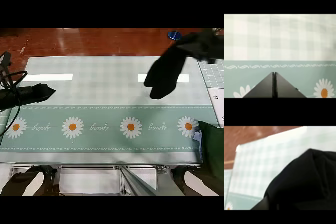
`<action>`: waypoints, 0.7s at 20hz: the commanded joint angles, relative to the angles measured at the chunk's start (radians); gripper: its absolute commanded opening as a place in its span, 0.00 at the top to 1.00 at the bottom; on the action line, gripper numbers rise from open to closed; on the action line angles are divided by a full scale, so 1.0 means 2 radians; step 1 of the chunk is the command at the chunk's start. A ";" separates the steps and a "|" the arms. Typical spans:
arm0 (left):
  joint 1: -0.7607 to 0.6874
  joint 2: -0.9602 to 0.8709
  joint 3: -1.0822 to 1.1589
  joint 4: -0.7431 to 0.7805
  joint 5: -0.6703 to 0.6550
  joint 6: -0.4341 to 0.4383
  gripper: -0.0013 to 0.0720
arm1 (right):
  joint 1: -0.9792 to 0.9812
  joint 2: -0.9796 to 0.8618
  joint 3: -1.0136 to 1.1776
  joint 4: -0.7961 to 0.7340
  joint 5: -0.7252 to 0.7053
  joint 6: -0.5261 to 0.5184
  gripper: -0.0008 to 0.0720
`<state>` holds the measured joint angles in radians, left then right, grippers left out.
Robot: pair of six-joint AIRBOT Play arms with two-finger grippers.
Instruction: Fold the shirts.
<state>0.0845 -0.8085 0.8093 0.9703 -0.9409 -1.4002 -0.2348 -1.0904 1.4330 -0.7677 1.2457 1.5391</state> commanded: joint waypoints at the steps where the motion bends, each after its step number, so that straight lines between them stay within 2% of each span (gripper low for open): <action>1: -0.005 -0.001 0.000 -0.001 0.009 0.000 0.95 | -0.151 0.040 0.006 -0.033 0.093 0.012 0.95; 5: -0.023 -0.007 0.000 -0.001 0.019 0.000 0.95 | -0.278 0.062 -0.001 -0.118 0.213 0.009 0.95; 9: -0.042 -0.015 0.000 -0.005 0.051 0.000 0.95 | -0.300 0.091 -0.045 -0.223 0.293 0.023 0.95; 12: -0.046 -0.021 0.000 -0.012 0.062 0.000 0.95 | -0.322 0.129 -0.052 -0.378 0.307 0.033 0.95; 14: -0.047 -0.026 0.000 -0.012 0.065 0.000 0.95 | -0.374 0.150 -0.052 -0.417 0.307 0.042 0.95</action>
<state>-0.0013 -0.8490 0.8089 0.9516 -0.8333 -1.3998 -0.8845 -0.8494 1.3415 -1.3750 1.8034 1.5978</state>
